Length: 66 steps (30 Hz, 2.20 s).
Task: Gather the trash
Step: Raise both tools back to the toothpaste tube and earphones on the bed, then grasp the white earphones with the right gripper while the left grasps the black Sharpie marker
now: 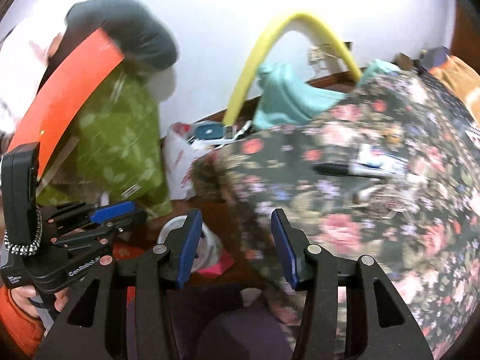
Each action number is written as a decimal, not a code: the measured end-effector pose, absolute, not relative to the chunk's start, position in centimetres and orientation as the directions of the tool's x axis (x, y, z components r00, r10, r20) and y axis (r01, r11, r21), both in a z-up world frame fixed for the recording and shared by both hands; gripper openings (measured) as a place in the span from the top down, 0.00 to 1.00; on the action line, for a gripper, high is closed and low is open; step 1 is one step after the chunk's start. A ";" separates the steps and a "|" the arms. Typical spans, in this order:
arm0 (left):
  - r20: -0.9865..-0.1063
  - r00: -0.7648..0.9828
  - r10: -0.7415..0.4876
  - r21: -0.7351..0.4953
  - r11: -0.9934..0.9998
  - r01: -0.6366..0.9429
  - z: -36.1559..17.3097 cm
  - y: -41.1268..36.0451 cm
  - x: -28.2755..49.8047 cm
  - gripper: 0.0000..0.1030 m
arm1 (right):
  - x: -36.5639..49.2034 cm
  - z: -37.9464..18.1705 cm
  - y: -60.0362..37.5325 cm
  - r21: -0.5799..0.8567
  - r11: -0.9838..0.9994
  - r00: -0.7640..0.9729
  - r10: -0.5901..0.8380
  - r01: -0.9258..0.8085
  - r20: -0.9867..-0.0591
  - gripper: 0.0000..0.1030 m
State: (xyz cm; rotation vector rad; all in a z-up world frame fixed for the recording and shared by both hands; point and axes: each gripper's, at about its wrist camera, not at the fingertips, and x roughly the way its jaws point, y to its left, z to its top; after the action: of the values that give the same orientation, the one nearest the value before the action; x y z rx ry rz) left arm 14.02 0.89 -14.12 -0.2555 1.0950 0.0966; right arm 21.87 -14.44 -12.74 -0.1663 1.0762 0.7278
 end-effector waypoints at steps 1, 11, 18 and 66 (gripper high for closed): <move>-0.886 0.460 -0.055 -0.159 0.969 -0.191 -13.9 0.2 14.7 0.76 | 22.3 -12.6 -15.2 0.216 0.768 0.278 0.456 -0.603 -0.845 0.57; -0.881 0.457 -0.123 -0.174 0.982 -0.070 -14.0 -6.2 21.4 0.68 | 28.0 -12.7 -25.5 0.209 0.866 0.362 0.394 -0.454 -0.845 0.57; -0.880 0.453 -0.145 -0.144 0.989 0.036 -15.3 -9.5 26.7 0.64 | 31.5 -15.3 -28.6 0.267 0.888 0.336 0.398 -0.374 -0.854 0.57; -0.889 0.382 -0.254 -0.192 0.962 0.193 -15.5 -17.7 28.5 0.70 | 29.4 -19.0 -40.3 0.205 0.970 0.359 0.238 -0.128 -0.903 0.93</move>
State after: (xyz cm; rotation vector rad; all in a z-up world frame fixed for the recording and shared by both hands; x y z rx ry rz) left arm 28.55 -17.74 -15.50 -0.0601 1.1440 -0.2848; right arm 29.38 -40.29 -18.97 0.1049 1.1811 0.2365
